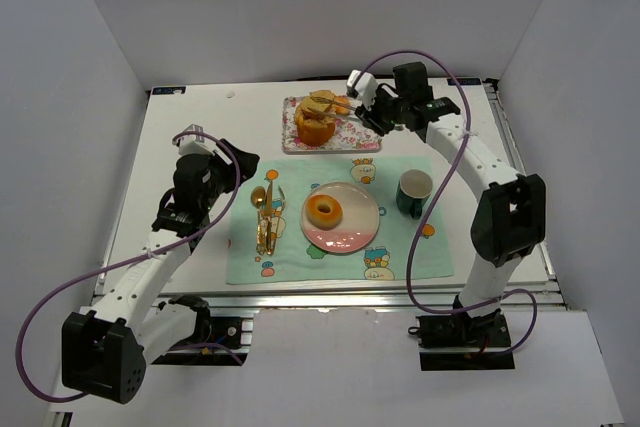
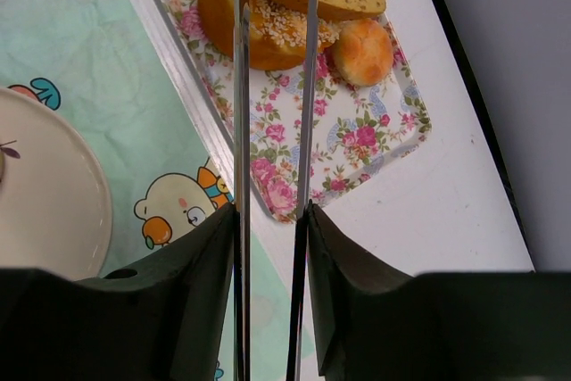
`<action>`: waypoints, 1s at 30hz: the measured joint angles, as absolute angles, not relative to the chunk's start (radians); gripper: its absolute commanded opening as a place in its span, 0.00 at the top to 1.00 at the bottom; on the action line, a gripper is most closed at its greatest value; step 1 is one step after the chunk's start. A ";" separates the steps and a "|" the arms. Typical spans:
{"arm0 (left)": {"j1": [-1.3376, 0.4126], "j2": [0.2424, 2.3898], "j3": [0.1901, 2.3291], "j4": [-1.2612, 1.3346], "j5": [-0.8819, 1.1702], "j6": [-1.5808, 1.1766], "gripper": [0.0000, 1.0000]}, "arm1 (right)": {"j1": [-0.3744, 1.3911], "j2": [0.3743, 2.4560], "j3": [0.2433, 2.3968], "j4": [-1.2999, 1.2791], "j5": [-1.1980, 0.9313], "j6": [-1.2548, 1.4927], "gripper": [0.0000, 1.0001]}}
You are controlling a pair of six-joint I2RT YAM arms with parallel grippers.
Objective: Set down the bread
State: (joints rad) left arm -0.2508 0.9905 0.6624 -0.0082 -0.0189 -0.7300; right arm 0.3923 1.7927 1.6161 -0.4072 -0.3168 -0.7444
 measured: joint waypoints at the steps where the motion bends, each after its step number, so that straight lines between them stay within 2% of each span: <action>1: -0.251 0.991 0.662 -0.008 -0.019 -0.730 0.21 | 0.395 1.794 1.616 -0.407 -0.316 -0.744 0.58; 23: -0.251 0.991 0.662 -0.008 -0.019 -0.725 0.21 | 0.440 1.868 1.622 -0.384 -0.221 -0.777 0.57; 26: -0.251 0.991 0.662 -0.008 -0.019 -0.725 0.21 | 0.445 1.868 1.622 -0.376 -0.203 -0.793 0.60; 29: -0.251 0.991 0.662 -0.008 -0.019 -0.725 0.21 | 0.451 1.868 1.620 -0.362 -0.183 -0.804 0.66; 30: -0.251 0.991 0.662 -0.008 -0.019 -0.725 0.21 | 0.453 1.868 1.620 -0.356 -0.177 -0.807 0.71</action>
State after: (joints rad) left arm -0.2508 0.9909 0.6624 -0.0082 -0.0189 -0.7254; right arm 0.4526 1.8675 1.6196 -0.3565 -0.1772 -0.8074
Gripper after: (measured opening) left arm 0.791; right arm 0.352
